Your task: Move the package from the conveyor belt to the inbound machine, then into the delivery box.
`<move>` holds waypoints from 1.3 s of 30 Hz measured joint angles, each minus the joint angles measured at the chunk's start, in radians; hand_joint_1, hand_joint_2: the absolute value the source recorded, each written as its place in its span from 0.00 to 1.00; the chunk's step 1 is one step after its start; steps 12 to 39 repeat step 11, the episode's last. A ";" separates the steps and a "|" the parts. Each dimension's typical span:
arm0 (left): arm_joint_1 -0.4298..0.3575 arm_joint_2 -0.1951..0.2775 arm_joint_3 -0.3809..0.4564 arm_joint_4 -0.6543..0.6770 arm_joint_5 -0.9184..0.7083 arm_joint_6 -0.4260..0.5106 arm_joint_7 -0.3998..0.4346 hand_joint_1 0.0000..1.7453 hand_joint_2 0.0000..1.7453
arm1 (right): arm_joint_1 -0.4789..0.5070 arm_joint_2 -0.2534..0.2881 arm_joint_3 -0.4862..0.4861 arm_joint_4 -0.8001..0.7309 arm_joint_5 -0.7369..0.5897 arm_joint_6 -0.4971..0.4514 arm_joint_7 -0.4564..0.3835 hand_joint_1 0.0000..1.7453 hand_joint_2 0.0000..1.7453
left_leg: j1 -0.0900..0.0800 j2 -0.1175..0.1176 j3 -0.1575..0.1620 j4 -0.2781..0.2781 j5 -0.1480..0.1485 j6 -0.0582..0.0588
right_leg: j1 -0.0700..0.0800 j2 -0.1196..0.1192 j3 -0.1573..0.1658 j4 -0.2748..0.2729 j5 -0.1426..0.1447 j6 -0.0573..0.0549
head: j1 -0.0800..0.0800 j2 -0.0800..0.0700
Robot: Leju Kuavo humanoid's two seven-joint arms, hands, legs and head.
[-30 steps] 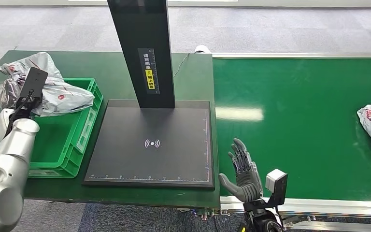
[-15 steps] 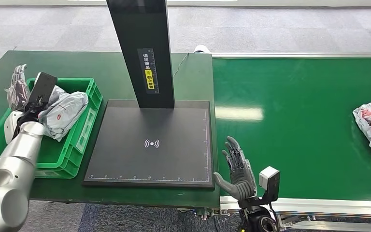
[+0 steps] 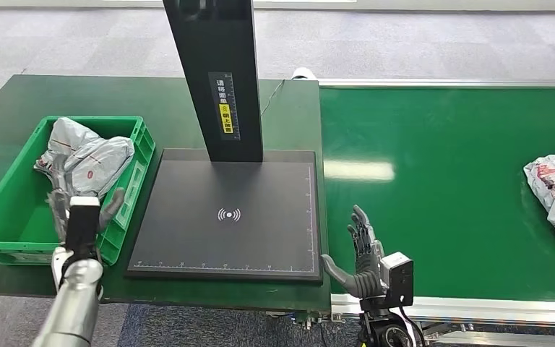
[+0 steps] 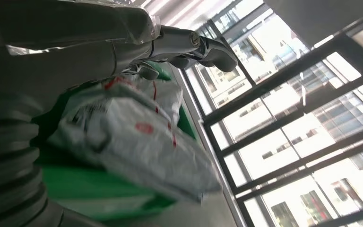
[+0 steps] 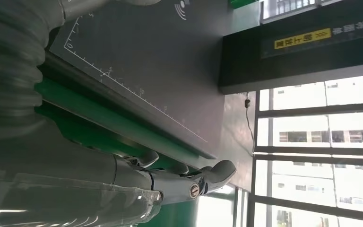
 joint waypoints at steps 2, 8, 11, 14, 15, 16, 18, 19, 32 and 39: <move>0.062 -0.041 -0.045 -0.071 0.026 -0.002 -0.008 0.00 1.00 | 0.011 0.001 -0.001 -0.024 0.007 -0.029 0.000 0.00 1.00 | 0.000 0.000 0.000 0.000 -0.001 0.001 | 0.000 0.000 0.000 0.000 0.000 0.000 | 0.000 0.000; 0.181 -0.159 -0.135 -0.224 0.082 -0.015 -0.015 0.00 1.00 | 0.035 0.017 -0.002 -0.087 0.037 -0.123 0.023 0.00 1.00 | 0.000 0.000 0.000 0.000 -0.001 0.001 | 0.000 0.000 0.000 0.000 0.000 0.000 | -0.001 0.000; 0.222 -0.196 -0.162 -0.273 0.110 -0.031 -0.019 0.00 1.00 | 0.046 0.023 -0.002 -0.113 0.027 -0.145 0.027 0.00 1.00 | 0.001 0.000 0.001 0.000 -0.001 0.001 | 0.001 0.000 0.000 0.000 0.000 0.000 | -0.001 0.000; 0.222 -0.196 -0.162 -0.273 0.110 -0.031 -0.019 0.00 1.00 | 0.046 0.023 -0.002 -0.113 0.027 -0.145 0.027 0.00 1.00 | 0.001 0.000 0.001 0.000 -0.001 0.001 | 0.001 0.000 0.000 0.000 0.000 0.000 | -0.001 0.000; 0.222 -0.196 -0.162 -0.273 0.110 -0.031 -0.019 0.00 1.00 | 0.046 0.023 -0.002 -0.113 0.027 -0.145 0.027 0.00 1.00 | 0.001 0.000 0.001 0.000 -0.001 0.001 | 0.001 0.000 0.000 0.000 0.000 0.000 | -0.001 0.000; 0.222 -0.196 -0.162 -0.273 0.110 -0.031 -0.019 0.00 1.00 | 0.046 0.023 -0.002 -0.113 0.027 -0.145 0.027 0.00 1.00 | 0.001 0.000 0.001 0.000 -0.001 0.001 | 0.001 0.000 0.000 0.000 0.000 0.000 | -0.001 0.000; 0.222 -0.196 -0.162 -0.273 0.110 -0.031 -0.019 0.00 1.00 | 0.046 0.023 -0.002 -0.113 0.027 -0.145 0.027 0.00 1.00 | 0.001 0.000 0.001 0.000 -0.001 0.001 | 0.001 0.000 0.000 0.000 0.000 0.000 | -0.001 0.000; 0.222 -0.196 -0.162 -0.273 0.110 -0.031 -0.019 0.00 1.00 | 0.046 0.023 -0.002 -0.113 0.027 -0.145 0.027 0.00 1.00 | 0.001 0.000 0.001 0.000 -0.001 0.001 | 0.001 0.000 0.000 0.000 0.000 0.000 | -0.001 0.000; 0.222 -0.196 -0.162 -0.273 0.110 -0.031 -0.019 0.00 1.00 | 0.046 0.023 -0.002 -0.113 0.027 -0.145 0.027 0.00 1.00 | 0.001 0.000 0.001 0.000 -0.001 0.001 | 0.001 0.000 0.000 0.000 0.000 0.000 | -0.001 0.000; 0.222 -0.196 -0.162 -0.273 0.110 -0.031 -0.019 0.00 1.00 | 0.046 0.023 -0.002 -0.113 0.027 -0.145 0.027 0.00 1.00 | 0.001 0.000 0.001 0.000 -0.001 0.001 | 0.001 0.000 0.000 0.000 0.000 0.000 | -0.001 0.000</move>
